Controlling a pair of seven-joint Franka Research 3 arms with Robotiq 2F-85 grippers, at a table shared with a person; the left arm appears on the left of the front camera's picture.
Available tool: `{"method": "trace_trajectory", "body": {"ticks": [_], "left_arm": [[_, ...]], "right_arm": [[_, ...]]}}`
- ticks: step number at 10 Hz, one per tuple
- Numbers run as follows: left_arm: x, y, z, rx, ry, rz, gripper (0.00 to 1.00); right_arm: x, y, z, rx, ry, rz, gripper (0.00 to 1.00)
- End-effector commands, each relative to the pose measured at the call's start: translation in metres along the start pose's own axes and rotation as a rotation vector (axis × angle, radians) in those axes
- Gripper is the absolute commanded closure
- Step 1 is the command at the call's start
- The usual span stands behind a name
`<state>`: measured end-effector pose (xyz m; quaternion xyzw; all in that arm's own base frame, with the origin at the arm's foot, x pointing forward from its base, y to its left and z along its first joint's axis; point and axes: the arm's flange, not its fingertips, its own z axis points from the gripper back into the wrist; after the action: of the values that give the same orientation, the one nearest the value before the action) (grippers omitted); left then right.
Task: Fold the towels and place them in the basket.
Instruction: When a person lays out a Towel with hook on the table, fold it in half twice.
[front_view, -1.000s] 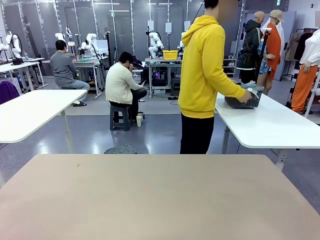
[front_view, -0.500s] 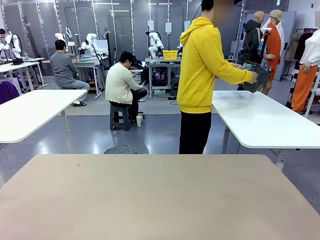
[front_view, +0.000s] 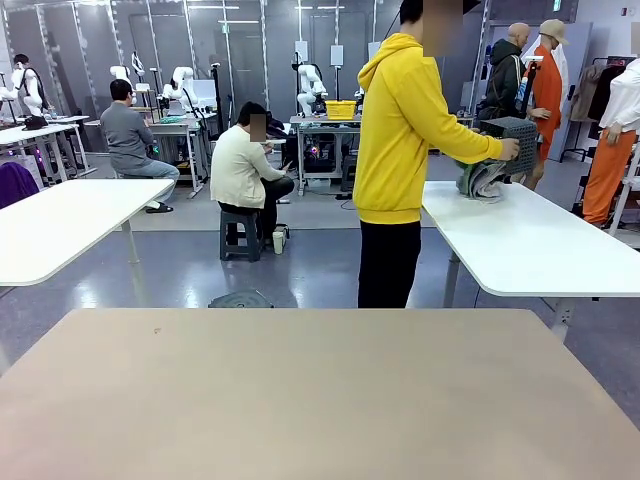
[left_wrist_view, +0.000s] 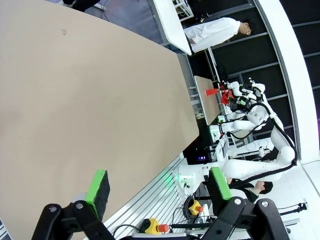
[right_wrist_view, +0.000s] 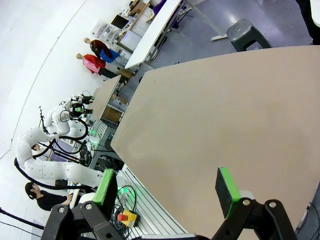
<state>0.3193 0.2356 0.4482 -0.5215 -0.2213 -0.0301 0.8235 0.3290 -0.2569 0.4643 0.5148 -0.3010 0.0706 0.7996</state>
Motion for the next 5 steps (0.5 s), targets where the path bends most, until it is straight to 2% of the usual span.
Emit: {"method": "trace_trajectory", "body": {"ticks": [1,5], "left_arm": [[0.0013,0.0015,0.0006,0.003,-0.007,-0.011,0.0],[0.0013,0.0015,0.0006,0.003,-0.007,-0.011,0.0]], "right_arm": [[-0.0002,-0.0004,0.0015,0.008,0.001,0.005,0.0],[-0.0002,-0.0004,0.0015,0.008,0.001,0.005,0.0]]}}
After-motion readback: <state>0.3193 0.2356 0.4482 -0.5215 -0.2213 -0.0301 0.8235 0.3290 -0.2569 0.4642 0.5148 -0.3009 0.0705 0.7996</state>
